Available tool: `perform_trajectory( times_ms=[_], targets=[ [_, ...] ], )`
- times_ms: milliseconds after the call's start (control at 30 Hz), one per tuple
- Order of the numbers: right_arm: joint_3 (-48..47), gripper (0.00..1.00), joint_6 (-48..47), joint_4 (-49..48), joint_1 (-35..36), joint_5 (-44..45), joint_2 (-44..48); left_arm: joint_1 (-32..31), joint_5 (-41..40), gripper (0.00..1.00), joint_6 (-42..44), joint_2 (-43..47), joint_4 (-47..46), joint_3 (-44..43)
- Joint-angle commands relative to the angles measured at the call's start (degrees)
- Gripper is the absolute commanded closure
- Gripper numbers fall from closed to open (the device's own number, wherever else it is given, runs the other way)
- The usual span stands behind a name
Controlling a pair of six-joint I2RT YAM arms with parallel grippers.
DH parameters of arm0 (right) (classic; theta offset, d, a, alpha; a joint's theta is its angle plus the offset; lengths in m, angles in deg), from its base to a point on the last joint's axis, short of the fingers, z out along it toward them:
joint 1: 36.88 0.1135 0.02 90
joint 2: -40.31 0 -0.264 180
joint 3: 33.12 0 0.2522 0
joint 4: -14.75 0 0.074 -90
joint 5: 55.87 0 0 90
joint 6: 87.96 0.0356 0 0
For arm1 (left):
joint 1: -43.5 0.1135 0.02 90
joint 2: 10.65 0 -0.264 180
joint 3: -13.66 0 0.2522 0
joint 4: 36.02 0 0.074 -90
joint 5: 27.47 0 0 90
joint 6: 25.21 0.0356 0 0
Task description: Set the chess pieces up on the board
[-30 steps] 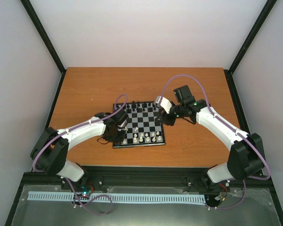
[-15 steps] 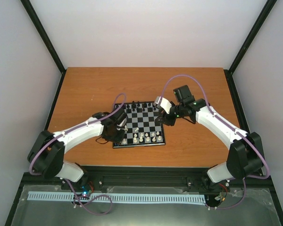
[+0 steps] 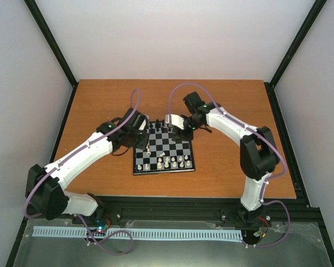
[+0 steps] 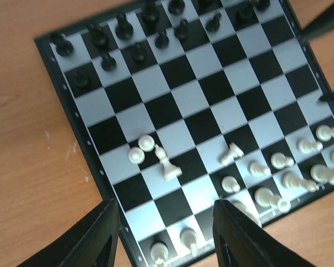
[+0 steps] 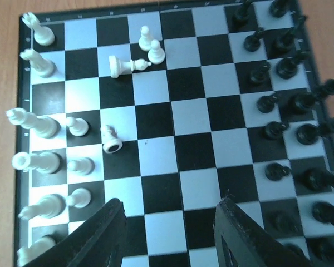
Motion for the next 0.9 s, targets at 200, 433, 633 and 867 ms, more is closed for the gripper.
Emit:
perform_trajectory(
  times_ms=[200,433,633,867],
  targets=[
    [-8.2,0.57,-6.7,4.8,5.4,3.4,-12.7,12.2,2.2,0.50,0.9,5.9,-7.8,2.8],
    [-12.9,0.57,-6.8,8.9,7.8,2.6,-17.2,13.0,1.9,0.50,0.4,7.0,-7.9,4.1],
    [-13.8,0.57,-6.6,11.0,9.4,3.3,-17.5,13.0,2.4,0.50,0.2,6.9,-7.9,4.1],
    [-14.8,0.57,-7.0,14.6,10.8,4.4,-18.0,13.0,2.7,0.50,0.1,6.5,-7.8,4.2]
  ],
)
